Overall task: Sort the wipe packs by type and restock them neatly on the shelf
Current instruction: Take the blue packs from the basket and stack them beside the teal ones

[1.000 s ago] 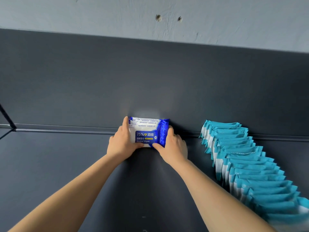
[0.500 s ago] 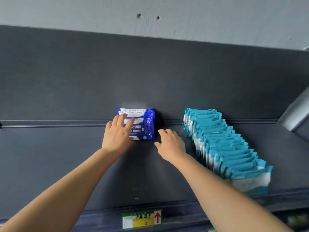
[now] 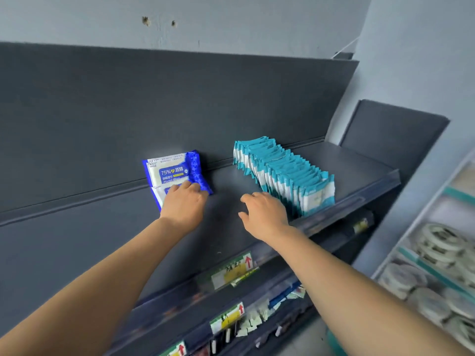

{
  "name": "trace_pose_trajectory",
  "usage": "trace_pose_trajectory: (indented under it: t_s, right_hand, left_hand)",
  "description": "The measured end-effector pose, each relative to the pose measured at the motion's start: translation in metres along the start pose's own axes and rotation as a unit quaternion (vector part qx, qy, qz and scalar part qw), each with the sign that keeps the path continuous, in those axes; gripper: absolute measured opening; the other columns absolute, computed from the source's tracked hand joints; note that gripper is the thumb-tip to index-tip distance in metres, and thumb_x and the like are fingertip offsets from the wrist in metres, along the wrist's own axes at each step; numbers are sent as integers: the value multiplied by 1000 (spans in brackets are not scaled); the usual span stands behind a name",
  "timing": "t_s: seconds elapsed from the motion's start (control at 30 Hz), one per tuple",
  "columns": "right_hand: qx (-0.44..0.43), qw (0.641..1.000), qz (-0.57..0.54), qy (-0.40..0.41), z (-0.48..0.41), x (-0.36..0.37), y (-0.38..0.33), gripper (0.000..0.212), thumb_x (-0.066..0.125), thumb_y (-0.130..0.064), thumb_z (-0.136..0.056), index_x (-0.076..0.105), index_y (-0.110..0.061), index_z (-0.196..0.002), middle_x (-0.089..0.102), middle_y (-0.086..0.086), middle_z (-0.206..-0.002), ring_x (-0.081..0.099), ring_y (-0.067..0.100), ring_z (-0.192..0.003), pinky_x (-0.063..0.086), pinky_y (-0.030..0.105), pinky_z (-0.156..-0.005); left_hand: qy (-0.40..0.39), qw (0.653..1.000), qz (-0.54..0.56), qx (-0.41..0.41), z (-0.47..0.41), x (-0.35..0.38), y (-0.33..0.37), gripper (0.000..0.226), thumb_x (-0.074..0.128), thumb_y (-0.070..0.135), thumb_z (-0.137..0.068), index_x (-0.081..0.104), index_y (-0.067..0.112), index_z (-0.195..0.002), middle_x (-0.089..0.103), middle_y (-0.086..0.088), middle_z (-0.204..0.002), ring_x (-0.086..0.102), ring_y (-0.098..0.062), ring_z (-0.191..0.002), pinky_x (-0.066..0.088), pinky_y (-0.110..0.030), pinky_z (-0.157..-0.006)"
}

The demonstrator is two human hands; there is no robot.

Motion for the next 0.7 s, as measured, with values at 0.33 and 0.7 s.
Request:
trace_pose_trajectory:
  t_s: [0.33,0.7]
  right_hand:
    - [180,983,37,15,151,-50,92,35,57,-36,-92,56,-18,-122,60,4,-117,54,27,-112,48,37,-84]
    - [377,922,73,-47,409,-80,201,37,56,-33,-91,54,-19,-125,57,7,-122,53,28,-114,48,38,-88]
  left_hand:
    - [23,982,34,186,34,-56,151,26,53,19,-90,57,20,-116,59,-1,-117,51,-23,-113,41,-33,-89]
    - [19,927,64,370,148,-100,378,29,50,23,-91,55,20,-120,57,0,-119,48,-22,-118,41,-35,-92]
Point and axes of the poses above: each hand's wrist, its own z-axis away from the middle knuckle, its own x-axis out of the palm, y = z × x, the point moved 10 cm from there along -z, towards the middle knuckle
